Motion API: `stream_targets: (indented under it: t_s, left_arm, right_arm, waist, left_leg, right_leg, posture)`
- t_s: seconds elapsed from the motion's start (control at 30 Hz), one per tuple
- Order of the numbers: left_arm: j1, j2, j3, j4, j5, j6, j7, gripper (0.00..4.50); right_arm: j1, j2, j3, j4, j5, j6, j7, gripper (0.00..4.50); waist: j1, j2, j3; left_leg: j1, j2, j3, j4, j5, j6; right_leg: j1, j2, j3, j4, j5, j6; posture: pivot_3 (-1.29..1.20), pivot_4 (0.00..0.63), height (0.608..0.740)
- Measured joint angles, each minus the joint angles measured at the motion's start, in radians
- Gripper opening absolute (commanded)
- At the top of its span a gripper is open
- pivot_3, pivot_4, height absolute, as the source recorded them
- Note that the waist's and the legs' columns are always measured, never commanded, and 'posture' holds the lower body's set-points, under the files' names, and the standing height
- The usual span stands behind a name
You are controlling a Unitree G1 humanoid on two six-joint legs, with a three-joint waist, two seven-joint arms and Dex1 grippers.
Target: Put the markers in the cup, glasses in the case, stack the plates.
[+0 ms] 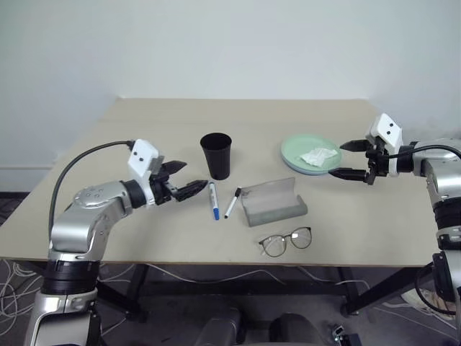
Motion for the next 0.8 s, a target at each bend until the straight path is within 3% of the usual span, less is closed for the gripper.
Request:
stream_targets:
  t_s: [0.37,0.8]
  left_arm:
    - [-0.159,-0.052,-0.312,-0.005,0.065,0.027,-0.185,4.50]
    - [-0.244,-0.182,-0.506,0.107,0.152,0.006,-0.332,4.50]
  right_arm:
    - [0.047,-0.012,0.001,-0.133,0.057,0.104,0.037,4.47]
    - [0.113,-0.025,0.000,-0.200,0.067,0.145,0.009,4.47]
  waist:
    - [0.000,0.000,0.000]
    - [0.000,0.000,0.000]
  left_leg:
    - [0.000,0.000,0.000,0.004,-0.002,0.003]
    - [0.000,0.000,-0.001,0.011,-0.006,0.009]
  right_leg:
    - [0.003,-0.001,-0.001,-0.001,-0.001,0.002]
    - [0.010,-0.001,-0.003,-0.001,-0.003,0.005]
  posture:
    - [0.00,0.000,0.727]
    - [0.00,0.000,0.727]
